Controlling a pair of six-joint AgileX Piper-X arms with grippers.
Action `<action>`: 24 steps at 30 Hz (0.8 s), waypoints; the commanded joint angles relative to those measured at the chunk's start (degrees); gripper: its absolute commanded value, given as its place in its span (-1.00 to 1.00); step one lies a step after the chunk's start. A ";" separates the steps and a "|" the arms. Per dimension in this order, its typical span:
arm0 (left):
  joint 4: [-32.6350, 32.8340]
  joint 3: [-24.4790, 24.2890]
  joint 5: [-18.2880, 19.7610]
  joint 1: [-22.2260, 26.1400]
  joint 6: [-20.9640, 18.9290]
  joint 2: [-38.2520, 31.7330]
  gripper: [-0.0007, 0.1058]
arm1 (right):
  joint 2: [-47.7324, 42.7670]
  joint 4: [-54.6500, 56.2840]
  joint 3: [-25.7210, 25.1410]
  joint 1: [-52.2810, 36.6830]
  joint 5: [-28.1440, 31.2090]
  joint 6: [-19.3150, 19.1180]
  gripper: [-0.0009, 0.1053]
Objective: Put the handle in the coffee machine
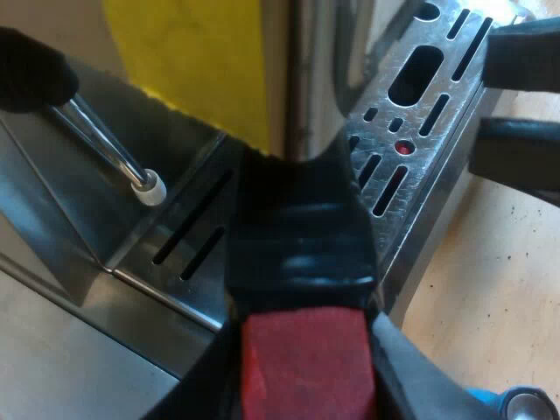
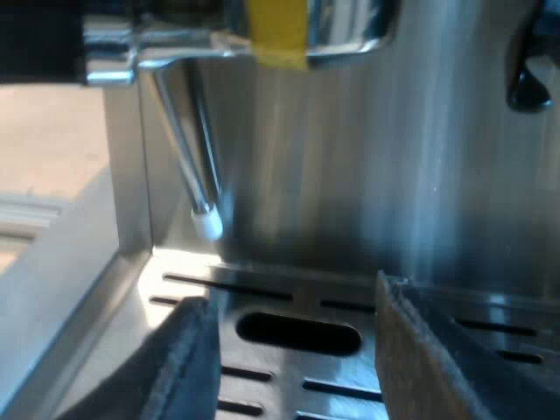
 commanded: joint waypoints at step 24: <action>-1.48 -1.30 5.71 -0.10 2.02 -1.07 -0.98 | 15.70 -18.01 -14.91 -8.12 -1.01 -6.84 -0.26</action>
